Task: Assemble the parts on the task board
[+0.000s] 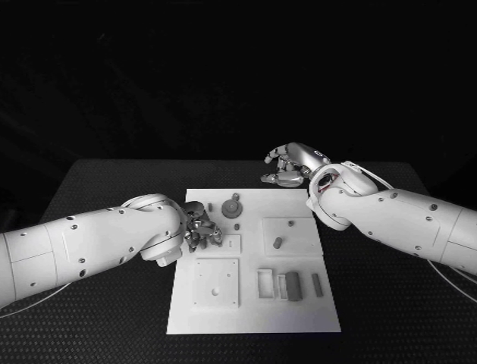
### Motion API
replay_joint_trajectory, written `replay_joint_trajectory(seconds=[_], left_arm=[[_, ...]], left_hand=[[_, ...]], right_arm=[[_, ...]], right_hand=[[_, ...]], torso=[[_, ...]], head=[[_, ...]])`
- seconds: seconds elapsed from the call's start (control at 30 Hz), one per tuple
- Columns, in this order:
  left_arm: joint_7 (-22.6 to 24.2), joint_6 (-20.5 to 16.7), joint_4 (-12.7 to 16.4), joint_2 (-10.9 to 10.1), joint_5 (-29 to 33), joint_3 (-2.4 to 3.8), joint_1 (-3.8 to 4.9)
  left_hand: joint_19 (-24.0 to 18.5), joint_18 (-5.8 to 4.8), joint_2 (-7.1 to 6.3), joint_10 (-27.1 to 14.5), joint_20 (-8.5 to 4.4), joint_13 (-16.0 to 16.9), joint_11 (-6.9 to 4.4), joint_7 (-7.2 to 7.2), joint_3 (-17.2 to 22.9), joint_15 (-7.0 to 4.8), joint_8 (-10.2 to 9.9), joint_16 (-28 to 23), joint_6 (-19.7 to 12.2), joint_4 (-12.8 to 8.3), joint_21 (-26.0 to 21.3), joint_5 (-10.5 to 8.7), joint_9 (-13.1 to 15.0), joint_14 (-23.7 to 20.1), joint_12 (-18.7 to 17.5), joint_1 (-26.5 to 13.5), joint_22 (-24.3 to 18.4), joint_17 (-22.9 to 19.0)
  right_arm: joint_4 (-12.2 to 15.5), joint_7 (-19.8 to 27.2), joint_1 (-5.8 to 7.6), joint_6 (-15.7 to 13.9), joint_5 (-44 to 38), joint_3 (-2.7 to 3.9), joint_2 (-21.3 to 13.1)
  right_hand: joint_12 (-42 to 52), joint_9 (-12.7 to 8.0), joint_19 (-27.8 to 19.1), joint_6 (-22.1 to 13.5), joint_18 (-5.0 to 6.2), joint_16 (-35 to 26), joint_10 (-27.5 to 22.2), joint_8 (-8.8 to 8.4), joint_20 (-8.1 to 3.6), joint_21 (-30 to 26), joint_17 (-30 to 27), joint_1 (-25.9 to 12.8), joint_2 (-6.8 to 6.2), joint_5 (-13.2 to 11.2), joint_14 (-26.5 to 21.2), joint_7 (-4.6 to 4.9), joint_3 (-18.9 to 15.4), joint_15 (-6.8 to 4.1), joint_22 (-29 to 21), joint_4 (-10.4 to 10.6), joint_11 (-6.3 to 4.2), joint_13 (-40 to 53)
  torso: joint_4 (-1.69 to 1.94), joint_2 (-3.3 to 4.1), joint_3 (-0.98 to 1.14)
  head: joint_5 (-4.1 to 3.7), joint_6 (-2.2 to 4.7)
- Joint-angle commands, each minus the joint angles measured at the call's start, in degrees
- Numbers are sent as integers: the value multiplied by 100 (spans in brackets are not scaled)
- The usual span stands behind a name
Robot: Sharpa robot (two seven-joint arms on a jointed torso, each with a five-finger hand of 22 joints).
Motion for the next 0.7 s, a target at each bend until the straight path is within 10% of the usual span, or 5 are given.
replay_joint_trajectory(seconds=[0.03,0.7], left_arm=[[-7,110,-8,27,-95,4,-16],[-41,295,-81,82,-169,5,-23]], left_hand=[[158,96,36,112,-112,9,-158,-304,-1,-79,387,32,522,26,29,-31,1236,32,29,20,12,-11],[186,92,51,112,-144,69,-184,-331,-14,-113,424,181,549,82,72,-133,1338,31,137,-10,100,-77]], right_arm=[[5,-4,1,71,-3,3,10],[5,-3,1,99,4,3,20]], right_hand=[[-3,7,6,19,262,-28,13,21,-39,-20,-7,28,-13,13,20,61,4,0,39,45,-22,-10],[-1,9,-1,12,262,-30,8,19,-38,-23,-10,38,-3,13,14,63,0,1,43,56,-21,-16]], torso=[[3,0,3],[3,-1,2]], head=[[-10,-8],[-27,-23]])
